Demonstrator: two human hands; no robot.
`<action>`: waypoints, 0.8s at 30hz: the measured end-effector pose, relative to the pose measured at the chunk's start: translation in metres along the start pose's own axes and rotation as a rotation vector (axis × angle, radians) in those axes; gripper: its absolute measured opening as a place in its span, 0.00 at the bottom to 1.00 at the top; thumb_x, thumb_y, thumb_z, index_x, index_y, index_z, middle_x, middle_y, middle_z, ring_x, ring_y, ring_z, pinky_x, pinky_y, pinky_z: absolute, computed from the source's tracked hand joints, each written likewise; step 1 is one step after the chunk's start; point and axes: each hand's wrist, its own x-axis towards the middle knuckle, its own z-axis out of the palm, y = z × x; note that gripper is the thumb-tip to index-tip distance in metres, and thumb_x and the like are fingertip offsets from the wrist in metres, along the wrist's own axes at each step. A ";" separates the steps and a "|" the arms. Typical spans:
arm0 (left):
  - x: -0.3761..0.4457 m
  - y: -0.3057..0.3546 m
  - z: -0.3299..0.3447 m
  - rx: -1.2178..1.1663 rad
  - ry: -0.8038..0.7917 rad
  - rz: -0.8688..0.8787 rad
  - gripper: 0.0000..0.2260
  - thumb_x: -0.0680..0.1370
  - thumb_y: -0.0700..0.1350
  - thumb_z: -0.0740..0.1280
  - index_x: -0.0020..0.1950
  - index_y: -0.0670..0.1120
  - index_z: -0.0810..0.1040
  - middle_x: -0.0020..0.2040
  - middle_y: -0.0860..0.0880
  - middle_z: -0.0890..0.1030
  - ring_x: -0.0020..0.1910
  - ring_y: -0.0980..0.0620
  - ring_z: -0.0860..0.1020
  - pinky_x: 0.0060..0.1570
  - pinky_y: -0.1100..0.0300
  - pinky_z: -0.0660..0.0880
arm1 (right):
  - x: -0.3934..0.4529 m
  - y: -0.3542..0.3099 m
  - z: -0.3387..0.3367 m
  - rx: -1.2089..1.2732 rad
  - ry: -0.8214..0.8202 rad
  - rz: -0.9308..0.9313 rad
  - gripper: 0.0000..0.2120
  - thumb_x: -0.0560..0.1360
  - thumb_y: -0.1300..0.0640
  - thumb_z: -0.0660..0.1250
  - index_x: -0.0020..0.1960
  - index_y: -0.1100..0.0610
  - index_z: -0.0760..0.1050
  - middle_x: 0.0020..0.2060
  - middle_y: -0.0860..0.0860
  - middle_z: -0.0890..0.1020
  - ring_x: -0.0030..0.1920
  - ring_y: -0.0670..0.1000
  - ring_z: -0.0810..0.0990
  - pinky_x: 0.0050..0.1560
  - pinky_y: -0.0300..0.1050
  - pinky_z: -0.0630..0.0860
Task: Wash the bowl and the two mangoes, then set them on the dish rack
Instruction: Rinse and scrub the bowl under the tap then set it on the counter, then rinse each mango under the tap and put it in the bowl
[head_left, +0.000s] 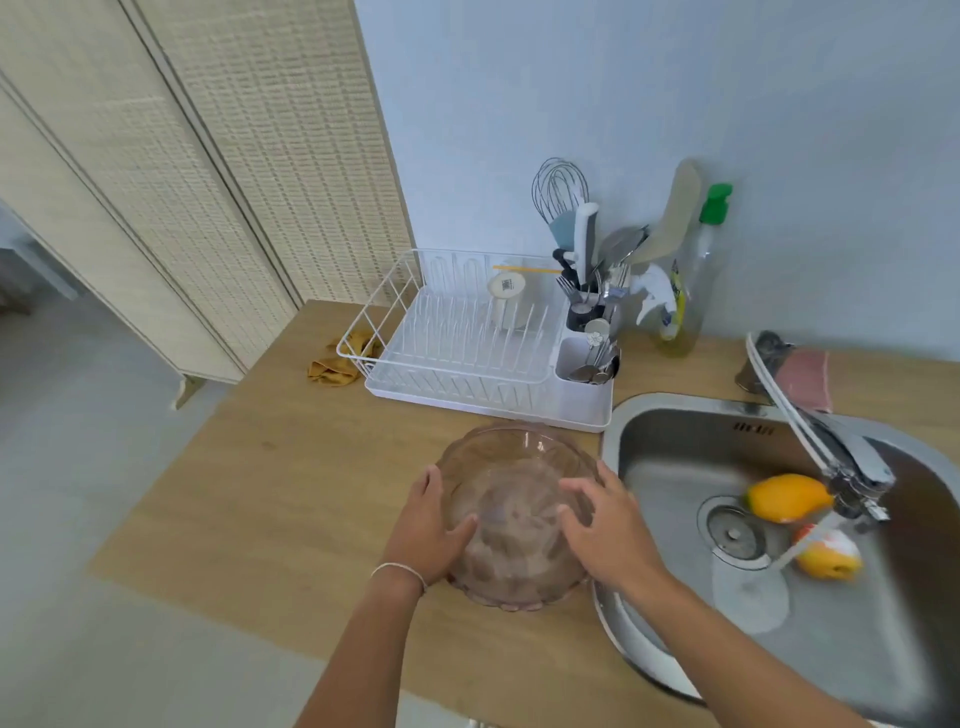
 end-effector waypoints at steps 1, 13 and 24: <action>0.004 -0.006 -0.005 0.009 0.009 -0.006 0.36 0.77 0.51 0.69 0.78 0.39 0.55 0.76 0.43 0.61 0.74 0.48 0.62 0.61 0.72 0.53 | -0.001 -0.006 0.006 0.005 -0.003 -0.005 0.16 0.78 0.48 0.66 0.65 0.42 0.75 0.80 0.52 0.58 0.79 0.56 0.56 0.75 0.53 0.58; 0.044 -0.016 -0.020 0.039 0.047 -0.058 0.29 0.75 0.52 0.69 0.71 0.40 0.68 0.69 0.40 0.72 0.69 0.41 0.69 0.67 0.52 0.65 | -0.005 -0.009 0.011 0.077 -0.073 -0.007 0.19 0.79 0.48 0.64 0.70 0.41 0.71 0.80 0.47 0.56 0.79 0.48 0.56 0.75 0.50 0.59; 0.015 0.063 0.021 0.154 0.303 0.084 0.23 0.77 0.48 0.68 0.70 0.42 0.72 0.70 0.39 0.70 0.71 0.39 0.67 0.70 0.47 0.66 | -0.057 0.091 -0.051 0.260 0.029 -0.002 0.14 0.78 0.57 0.67 0.56 0.39 0.79 0.63 0.44 0.78 0.63 0.45 0.76 0.60 0.46 0.77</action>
